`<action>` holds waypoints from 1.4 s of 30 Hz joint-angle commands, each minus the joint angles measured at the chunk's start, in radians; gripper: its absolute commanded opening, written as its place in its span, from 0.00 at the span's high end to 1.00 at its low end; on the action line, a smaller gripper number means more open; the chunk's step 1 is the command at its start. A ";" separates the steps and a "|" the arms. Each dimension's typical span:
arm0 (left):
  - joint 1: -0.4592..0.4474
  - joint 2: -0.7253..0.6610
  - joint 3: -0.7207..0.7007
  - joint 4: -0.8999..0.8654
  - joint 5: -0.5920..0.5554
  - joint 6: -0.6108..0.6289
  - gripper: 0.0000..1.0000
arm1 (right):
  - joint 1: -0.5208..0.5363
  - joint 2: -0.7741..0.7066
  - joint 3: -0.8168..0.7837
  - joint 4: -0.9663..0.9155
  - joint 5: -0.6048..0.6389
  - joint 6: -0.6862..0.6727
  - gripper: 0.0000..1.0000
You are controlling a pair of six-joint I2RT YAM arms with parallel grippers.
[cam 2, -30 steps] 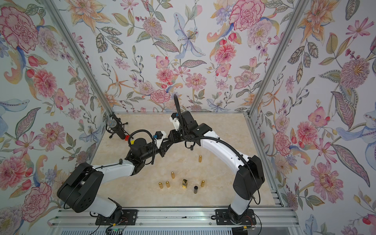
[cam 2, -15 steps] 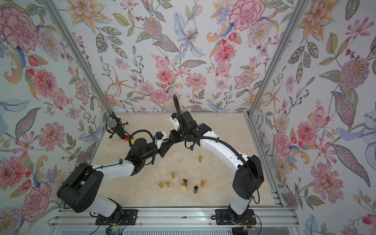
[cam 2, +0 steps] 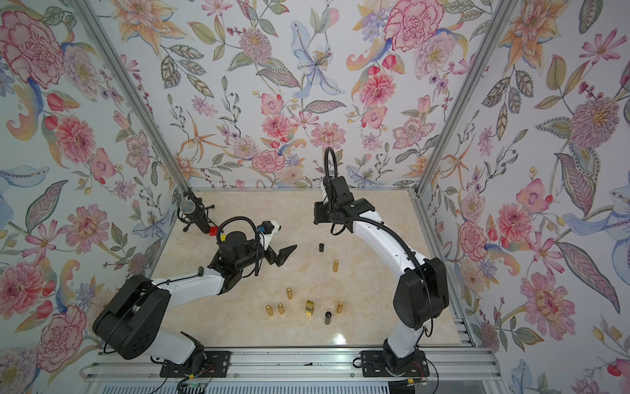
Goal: Open the lipstick cap
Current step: Place the lipstick at the center of the board.
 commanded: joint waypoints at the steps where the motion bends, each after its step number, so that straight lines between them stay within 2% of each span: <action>1: -0.006 -0.021 0.012 -0.023 -0.049 -0.028 0.01 | -0.037 0.049 -0.052 0.001 0.111 -0.013 0.94; 7: -0.035 -0.018 0.038 -0.059 -0.138 -0.013 0.01 | -0.050 0.092 -0.153 0.078 0.118 -0.026 0.94; 20: -0.044 0.000 0.047 -0.045 -0.158 -0.010 0.01 | -0.010 0.182 -0.233 0.161 0.126 -0.022 0.94; 30: -0.044 0.000 0.036 -0.048 -0.165 -0.003 0.01 | 0.012 0.193 -0.273 0.194 0.151 -0.022 0.93; 36: -0.044 0.000 0.031 -0.050 -0.171 0.003 0.01 | 0.015 0.182 -0.298 0.209 0.151 -0.022 0.88; 42: -0.044 -0.001 0.032 -0.053 -0.173 0.011 0.01 | 0.015 0.167 -0.317 0.222 0.140 -0.021 0.77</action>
